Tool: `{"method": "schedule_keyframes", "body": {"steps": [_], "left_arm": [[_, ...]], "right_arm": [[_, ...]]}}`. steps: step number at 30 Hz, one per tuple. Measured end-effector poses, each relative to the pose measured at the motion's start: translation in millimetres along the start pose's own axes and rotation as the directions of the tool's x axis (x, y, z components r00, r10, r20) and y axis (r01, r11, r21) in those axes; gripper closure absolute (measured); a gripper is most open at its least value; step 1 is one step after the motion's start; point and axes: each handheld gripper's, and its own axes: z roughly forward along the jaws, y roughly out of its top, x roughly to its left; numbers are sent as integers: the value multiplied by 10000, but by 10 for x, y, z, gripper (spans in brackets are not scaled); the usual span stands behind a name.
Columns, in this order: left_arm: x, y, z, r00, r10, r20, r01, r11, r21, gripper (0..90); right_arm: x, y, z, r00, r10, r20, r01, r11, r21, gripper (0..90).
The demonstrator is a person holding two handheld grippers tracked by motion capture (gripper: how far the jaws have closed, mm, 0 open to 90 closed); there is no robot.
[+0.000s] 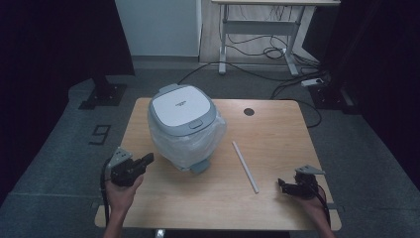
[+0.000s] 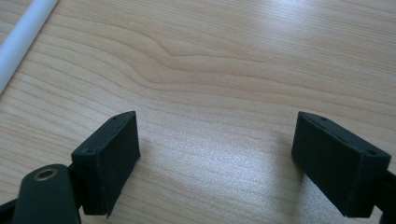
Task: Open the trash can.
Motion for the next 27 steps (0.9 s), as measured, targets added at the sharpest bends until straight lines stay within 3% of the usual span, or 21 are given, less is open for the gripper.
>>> {"method": "schedule_keyframes", "body": {"steps": [4,13,27], "left_arm": [[-23,89,-52,9999,91,-110,-93,9998,-187,900],[-92,317,-150,9997,200,109,-194,9981,-582,900],[-231,586,-154,9982,475,379,-442,9956,-830,900]], "right_arm": [[0,0,0,10000,11,8,-11,10000,-3,147],[-7,2,2,10000,31,67,-31,10000,-1,149],[-11,3,3,9999,79,118,-79,10000,-2,149]]}}
